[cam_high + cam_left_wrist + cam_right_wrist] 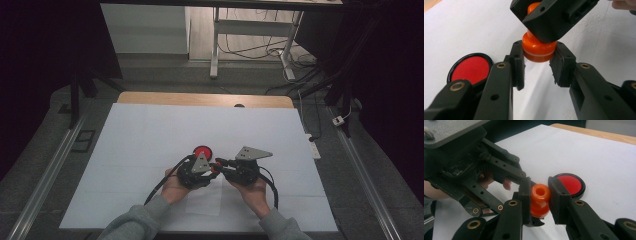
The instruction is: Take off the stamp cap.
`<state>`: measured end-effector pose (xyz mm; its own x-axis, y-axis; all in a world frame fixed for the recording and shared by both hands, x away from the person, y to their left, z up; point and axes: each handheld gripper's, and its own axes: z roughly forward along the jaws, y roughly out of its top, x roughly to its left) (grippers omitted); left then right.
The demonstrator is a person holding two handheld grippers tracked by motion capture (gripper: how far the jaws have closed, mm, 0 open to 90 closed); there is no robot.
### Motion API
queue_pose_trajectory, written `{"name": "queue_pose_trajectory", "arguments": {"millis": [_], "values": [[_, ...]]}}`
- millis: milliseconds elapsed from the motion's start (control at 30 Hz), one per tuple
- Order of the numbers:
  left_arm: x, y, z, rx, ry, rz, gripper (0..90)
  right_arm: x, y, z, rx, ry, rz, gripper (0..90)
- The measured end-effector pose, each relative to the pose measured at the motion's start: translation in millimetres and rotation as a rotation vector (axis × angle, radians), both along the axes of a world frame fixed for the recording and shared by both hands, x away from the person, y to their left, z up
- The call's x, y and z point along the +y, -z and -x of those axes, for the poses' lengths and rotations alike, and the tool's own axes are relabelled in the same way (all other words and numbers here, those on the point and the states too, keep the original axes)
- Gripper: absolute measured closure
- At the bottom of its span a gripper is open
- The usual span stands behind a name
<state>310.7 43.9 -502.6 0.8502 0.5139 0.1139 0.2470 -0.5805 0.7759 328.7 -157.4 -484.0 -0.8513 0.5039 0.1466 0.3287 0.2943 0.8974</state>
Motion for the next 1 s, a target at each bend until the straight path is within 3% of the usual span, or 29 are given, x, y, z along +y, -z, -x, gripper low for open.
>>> {"name": "queue_pose_trajectory", "arguments": {"millis": [233,600,1000], "values": [[0.5,-0.6,1.0,-0.012,0.001,-0.002,64.9,-0.5,-0.7,0.8,-0.004,0.000,-0.008,72.6],[2.4,0.7,-1.7,0.025,0.006,0.021,64.9,1.5,0.4,2.4,-0.021,0.007,0.003,72.7],[2.7,0.1,-1.1,0.021,0.007,0.026,65.0,0.9,-0.7,2.4,-0.028,0.000,0.000,72.8]]}}
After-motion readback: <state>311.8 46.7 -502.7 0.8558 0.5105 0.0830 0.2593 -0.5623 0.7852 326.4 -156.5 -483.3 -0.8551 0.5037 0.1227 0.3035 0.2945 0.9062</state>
